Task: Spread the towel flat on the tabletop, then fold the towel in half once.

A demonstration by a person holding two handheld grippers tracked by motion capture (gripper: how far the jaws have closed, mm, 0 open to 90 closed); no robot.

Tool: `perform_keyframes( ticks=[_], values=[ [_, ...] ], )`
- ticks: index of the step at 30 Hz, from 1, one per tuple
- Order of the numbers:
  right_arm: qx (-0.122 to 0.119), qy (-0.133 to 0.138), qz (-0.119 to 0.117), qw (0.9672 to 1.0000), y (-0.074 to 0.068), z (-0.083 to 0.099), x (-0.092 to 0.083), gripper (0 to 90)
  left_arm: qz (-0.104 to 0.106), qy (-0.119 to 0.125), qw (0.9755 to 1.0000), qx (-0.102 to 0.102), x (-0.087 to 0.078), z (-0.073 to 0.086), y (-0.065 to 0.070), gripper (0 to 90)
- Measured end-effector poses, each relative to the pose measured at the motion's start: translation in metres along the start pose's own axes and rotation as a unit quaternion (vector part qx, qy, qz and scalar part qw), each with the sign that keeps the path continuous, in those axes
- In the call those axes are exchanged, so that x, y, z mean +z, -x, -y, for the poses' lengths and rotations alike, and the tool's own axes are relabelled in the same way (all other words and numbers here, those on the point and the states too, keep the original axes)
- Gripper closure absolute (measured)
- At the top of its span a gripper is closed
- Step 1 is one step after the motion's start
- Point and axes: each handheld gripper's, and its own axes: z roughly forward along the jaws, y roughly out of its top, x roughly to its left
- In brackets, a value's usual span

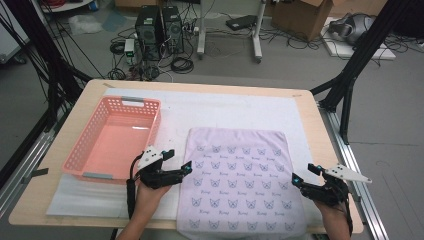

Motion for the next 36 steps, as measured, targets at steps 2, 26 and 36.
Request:
perform_keyframes(
  ticks=[2, 26, 36],
  values=[
    [-0.004, 0.001, 0.003, 1.0, -0.001, 0.0, 0.0, 21.5, 0.004, -0.003, 1.0, 0.003, 0.002, 0.0, 0.002, 20.2],
    [-0.021, -0.035, -0.016, 0.999, -0.002, 0.002, 0.015, 19.5, 0.009, -0.02, 0.9997, -0.01, 0.004, -0.001, -0.002, 26.8],
    [-0.014, -0.036, -0.012, 0.9992, 0.0, 0.004, 0.009, 18.9, 0.013, -0.03, 0.9994, -0.01, 0.004, 0.003, 0.002, 27.6]
  ],
)
